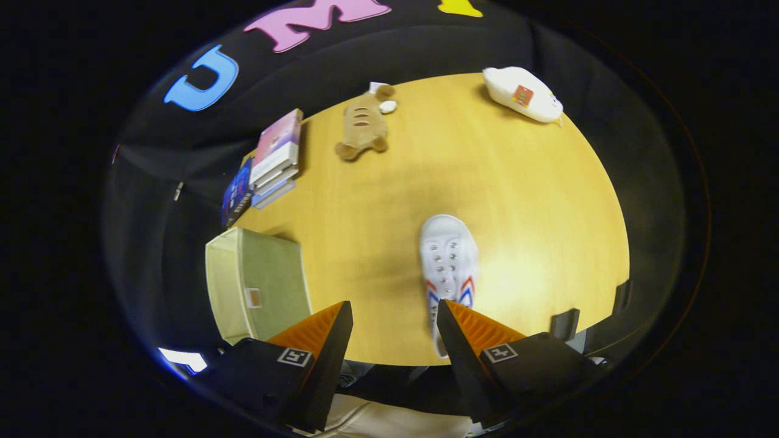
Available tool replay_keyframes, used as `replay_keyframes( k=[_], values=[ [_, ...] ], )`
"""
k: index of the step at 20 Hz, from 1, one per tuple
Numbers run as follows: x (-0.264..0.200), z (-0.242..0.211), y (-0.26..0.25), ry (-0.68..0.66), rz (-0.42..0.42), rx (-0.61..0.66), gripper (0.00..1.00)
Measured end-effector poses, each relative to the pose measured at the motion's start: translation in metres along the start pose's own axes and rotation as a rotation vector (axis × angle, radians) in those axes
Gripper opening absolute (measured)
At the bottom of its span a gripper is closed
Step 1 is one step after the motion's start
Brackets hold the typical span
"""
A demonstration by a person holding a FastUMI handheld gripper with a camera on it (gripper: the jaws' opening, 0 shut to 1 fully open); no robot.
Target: Open the storage box then place both shoes into the box .Put the left shoe in first, then the right shoe, with the right side of both shoes facing outward in a uniform manner.
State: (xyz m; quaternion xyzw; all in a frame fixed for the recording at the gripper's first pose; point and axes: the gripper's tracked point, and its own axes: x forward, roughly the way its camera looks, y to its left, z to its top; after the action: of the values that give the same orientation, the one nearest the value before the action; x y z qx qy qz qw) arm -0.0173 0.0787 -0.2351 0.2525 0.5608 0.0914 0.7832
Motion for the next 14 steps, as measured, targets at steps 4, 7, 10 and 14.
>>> replay_keyframes(
  k=[4, 7, 10, 14],
  values=[
    [0.031, -0.009, -0.069, 0.049, -0.080, -0.004, 0.86],
    [0.058, -0.013, -0.093, 0.088, -0.101, -0.001, 0.86],
    [0.080, -0.017, -0.098, 0.129, -0.099, -0.014, 0.86],
    [0.100, -0.023, -0.087, 0.173, -0.066, -0.043, 0.85]
  ],
)
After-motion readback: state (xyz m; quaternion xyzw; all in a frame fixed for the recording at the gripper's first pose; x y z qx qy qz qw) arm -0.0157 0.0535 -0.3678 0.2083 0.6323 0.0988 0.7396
